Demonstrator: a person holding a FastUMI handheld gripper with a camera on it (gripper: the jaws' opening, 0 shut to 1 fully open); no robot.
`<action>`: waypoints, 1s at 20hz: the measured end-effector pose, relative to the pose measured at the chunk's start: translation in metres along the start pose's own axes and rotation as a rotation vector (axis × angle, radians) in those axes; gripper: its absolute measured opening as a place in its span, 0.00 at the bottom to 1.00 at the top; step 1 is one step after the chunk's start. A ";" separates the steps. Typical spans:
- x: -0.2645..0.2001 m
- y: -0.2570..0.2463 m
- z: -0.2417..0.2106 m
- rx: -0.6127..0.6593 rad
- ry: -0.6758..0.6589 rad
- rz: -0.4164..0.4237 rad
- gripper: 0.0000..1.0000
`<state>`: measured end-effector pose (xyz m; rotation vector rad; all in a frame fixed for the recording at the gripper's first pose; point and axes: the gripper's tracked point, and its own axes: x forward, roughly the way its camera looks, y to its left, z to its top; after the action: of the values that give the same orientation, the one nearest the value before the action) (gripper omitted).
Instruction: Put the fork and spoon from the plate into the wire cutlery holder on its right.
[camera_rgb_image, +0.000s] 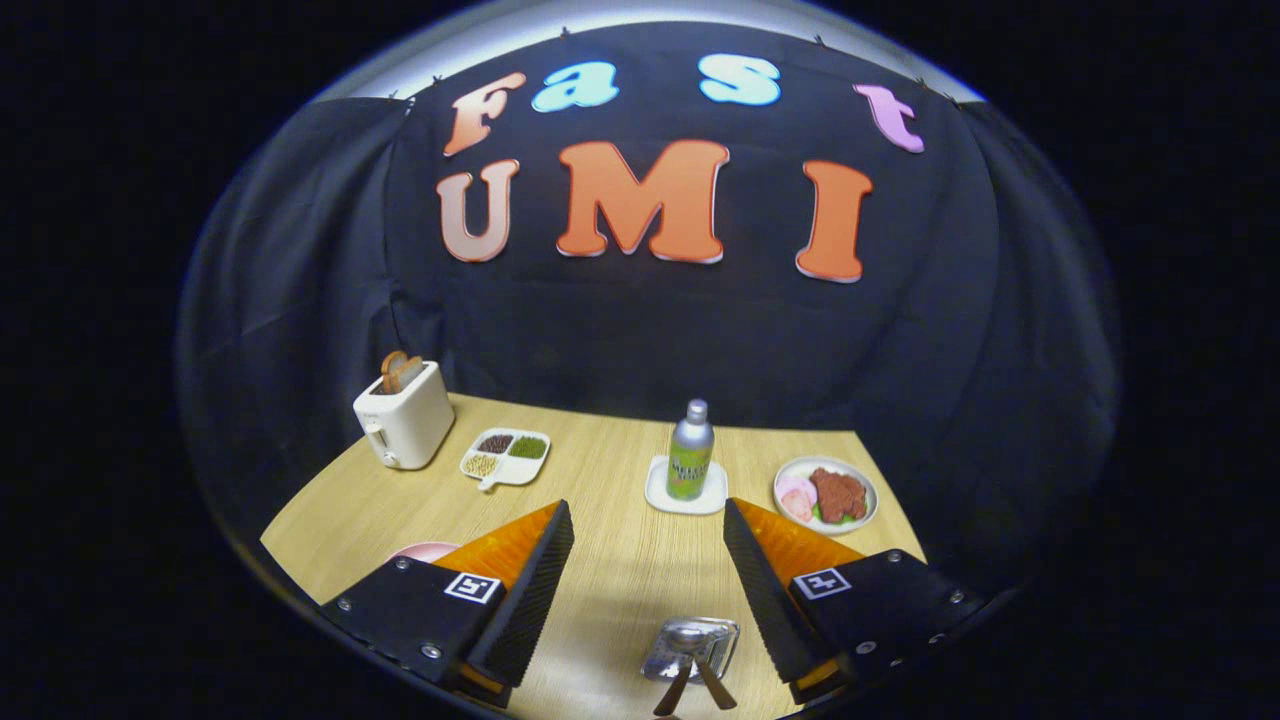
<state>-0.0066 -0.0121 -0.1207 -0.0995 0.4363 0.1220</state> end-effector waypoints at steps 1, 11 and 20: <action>-0.001 -0.001 0.009 -0.011 -0.037 -0.017 0.91; -0.026 0.008 0.093 -0.033 -0.306 -0.082 0.94; -0.067 0.008 0.159 -0.009 -0.477 -0.095 0.96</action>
<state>-0.0015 0.0091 0.0508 -0.0965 -0.0453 0.0515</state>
